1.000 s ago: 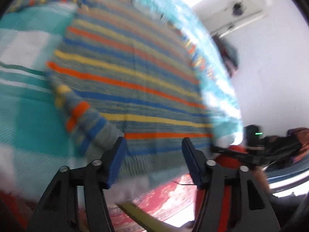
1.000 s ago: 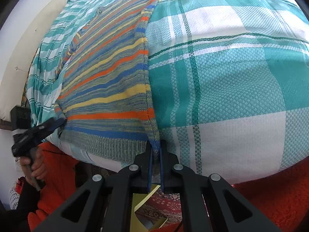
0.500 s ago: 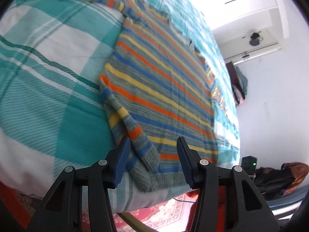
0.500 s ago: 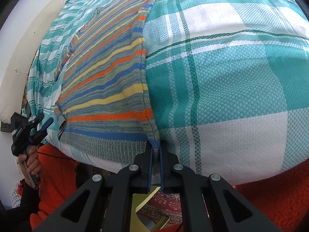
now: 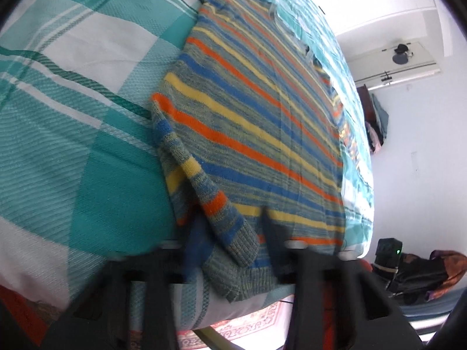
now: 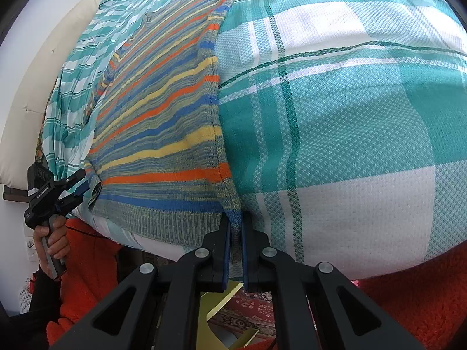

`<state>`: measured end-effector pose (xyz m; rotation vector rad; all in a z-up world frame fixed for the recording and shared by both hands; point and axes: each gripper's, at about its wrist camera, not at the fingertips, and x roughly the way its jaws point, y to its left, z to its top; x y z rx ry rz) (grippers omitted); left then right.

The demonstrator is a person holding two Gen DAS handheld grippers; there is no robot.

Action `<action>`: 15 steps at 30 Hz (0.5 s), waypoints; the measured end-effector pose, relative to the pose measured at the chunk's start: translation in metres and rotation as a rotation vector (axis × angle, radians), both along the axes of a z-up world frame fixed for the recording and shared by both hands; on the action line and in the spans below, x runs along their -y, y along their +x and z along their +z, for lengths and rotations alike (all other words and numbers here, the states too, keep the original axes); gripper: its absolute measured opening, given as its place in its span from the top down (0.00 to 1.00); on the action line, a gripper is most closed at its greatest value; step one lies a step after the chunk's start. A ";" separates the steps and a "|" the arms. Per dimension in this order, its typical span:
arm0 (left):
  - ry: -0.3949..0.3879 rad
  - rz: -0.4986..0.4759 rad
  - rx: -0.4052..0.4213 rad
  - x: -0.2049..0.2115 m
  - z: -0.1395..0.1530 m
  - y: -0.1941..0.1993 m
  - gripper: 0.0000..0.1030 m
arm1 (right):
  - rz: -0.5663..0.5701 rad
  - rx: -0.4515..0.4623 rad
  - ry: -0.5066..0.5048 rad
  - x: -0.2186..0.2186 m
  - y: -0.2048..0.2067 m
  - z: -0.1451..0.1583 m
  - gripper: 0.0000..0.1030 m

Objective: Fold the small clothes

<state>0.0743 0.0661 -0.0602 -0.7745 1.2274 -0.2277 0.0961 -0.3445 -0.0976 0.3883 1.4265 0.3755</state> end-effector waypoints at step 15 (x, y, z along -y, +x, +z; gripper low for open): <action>0.268 -0.223 -0.194 -0.070 0.018 -0.021 0.99 | 0.135 -0.016 -0.085 -0.013 0.006 0.020 0.95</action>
